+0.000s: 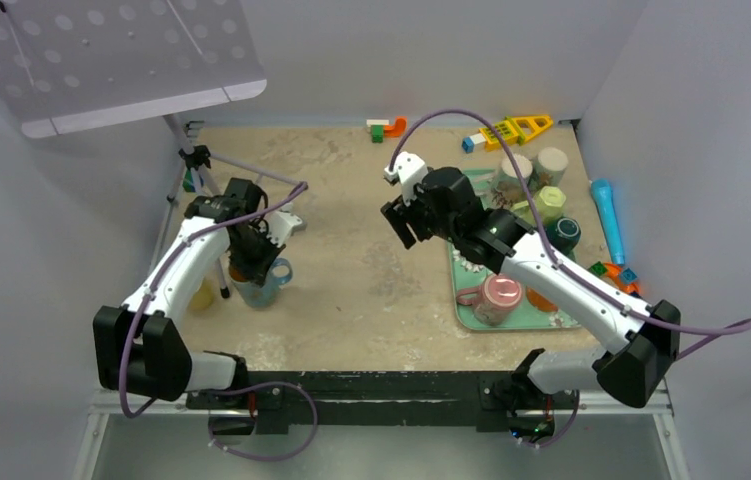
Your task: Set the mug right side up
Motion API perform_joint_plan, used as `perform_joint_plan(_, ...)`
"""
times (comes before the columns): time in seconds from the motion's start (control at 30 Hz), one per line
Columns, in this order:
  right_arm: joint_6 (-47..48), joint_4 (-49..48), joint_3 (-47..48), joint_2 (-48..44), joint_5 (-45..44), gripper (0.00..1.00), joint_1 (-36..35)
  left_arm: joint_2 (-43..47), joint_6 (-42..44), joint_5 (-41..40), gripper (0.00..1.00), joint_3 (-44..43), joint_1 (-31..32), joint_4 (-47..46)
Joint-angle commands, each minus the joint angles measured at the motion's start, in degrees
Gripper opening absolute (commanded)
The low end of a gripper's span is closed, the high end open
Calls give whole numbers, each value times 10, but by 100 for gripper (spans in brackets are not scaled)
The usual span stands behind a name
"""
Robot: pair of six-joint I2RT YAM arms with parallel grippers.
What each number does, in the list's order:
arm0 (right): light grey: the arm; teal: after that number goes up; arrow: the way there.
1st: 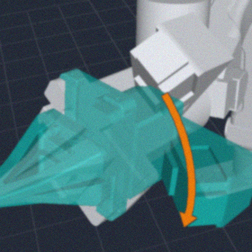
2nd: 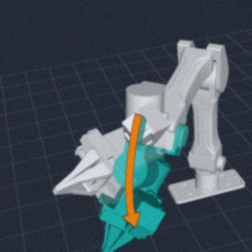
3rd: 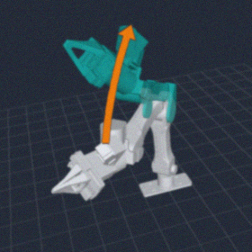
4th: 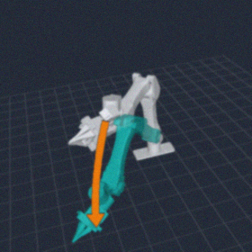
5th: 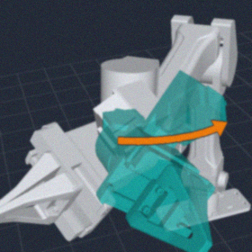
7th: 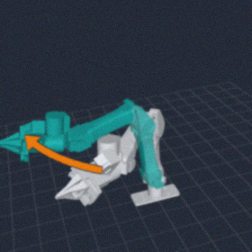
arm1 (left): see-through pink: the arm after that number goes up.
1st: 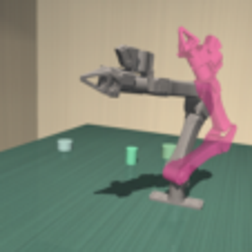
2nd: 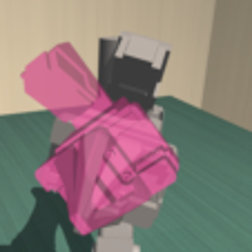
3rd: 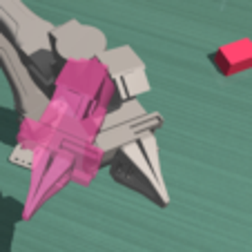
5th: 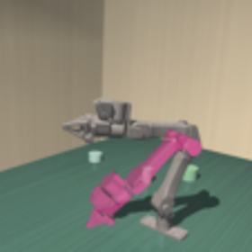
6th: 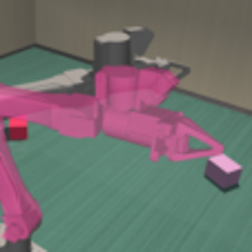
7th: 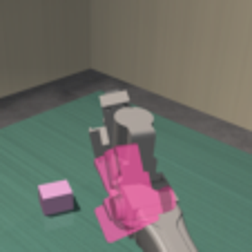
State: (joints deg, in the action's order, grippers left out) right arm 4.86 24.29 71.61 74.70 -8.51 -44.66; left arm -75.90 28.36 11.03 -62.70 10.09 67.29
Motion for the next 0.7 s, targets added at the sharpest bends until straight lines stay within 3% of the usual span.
perform_joint_plan(0.0, 109, 134, -45, 0, -13, 72, -2, 2, 26, -47, 0, 2, -2, -85)
perform_joint_plan(0.1, 180, 161, -87, -9, 44, 73, -3, -13, 33, -50, 0, 11, -2, -93)
perform_joint_plan(0.2, 217, 189, -116, -9, 21, 73, -4, -15, 43, -36, 0, 26, -1, -103)
perform_joint_plan(0.23, 230, 196, -126, -12, 12, 74, -4, -14, 46, -27, 3, 29, -2, -101)
perform_joint_plan(0.33, 258, 195, -150, -21, 14, 74, -4, 0, 56, -1, 22, 39, -1, -97)
perform_joint_plan(0.67, 278, 202, -189, 14, -9, 75, -5, 51, 53, 64, 45, -14, -2, -19)
